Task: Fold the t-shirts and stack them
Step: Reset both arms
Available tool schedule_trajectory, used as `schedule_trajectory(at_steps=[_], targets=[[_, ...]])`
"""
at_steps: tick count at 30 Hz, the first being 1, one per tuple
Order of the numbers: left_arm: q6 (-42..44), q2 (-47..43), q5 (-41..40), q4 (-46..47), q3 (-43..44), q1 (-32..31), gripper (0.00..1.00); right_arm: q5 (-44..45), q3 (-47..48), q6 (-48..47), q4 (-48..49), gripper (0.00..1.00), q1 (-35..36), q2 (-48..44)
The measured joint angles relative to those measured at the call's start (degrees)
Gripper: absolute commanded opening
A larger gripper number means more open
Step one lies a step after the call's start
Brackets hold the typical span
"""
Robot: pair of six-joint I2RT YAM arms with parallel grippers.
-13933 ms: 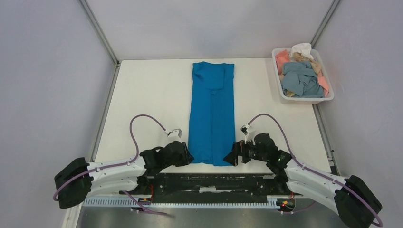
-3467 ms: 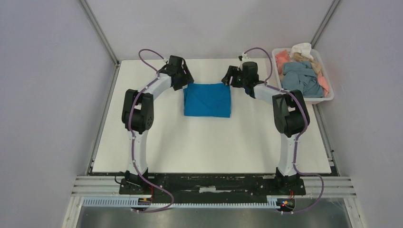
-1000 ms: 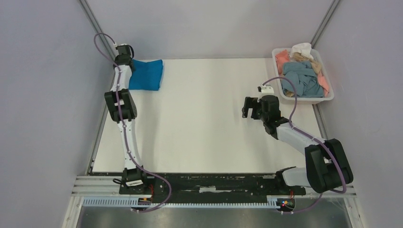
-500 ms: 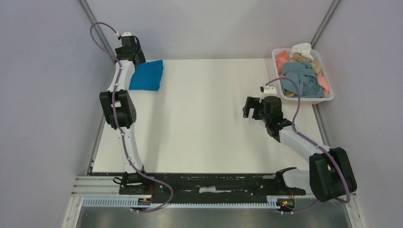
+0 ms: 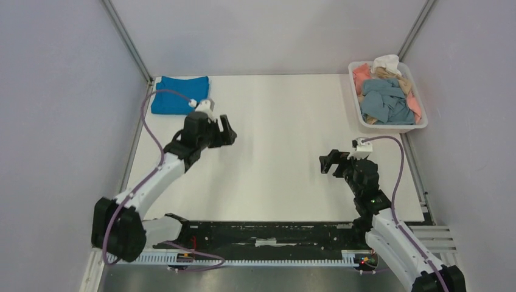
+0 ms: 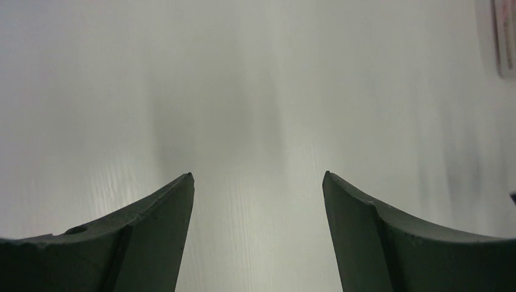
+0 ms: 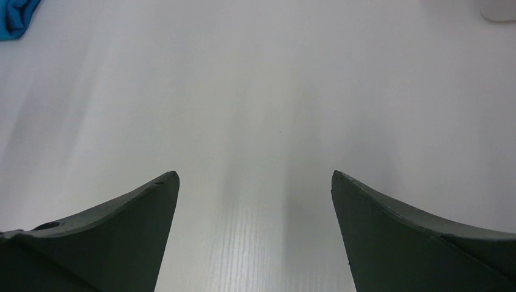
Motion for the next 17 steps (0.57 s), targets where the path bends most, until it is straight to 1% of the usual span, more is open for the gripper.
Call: schedule_trajectory(at_steps=[1, 4, 7, 9, 12, 14, 17], targets=[[-1.31, -5.4, 1.55, 0.61, -6.69, -1.29, 0.83, 0.26, -1.77, 0.59, -0.11, 0.98, 0.0, -2.78], [-4.87, -18.34, 3.85, 0.2, -19.28, -3.98, 0.83, 1.16, -4.15, 1.6, -0.68, 0.98, 0.0, -7.26], [-7.61, -31.15, 3.89, -1.25, -27.69, -4.5, 0.84, 2.34, -5.73, 2.23, -1.46, 0.98, 0.0, -11.17], [-8.79, -37.83, 2.12, -2.84, -30.21, -4.52, 0.84, 3.56, -6.08, 2.82, -2.23, 0.98, 0.0, -13.18], [-9.84, -43.8, -1.07, -4.55, -30.49, -4.52, 0.84, 5.18, -6.14, 3.58, -2.43, 0.98, 0.0, -15.21], [-10.1, -45.38, -2.78, -4.96, -30.49, -4.52, 0.84, 5.88, -6.25, 3.98, -2.4, 0.98, 0.0, -15.89], [-10.23, -45.18, -4.57, -5.84, -30.49, -4.52, 0.84, 6.34, -6.75, 4.09, -2.56, 0.98, 0.0, -16.28]])
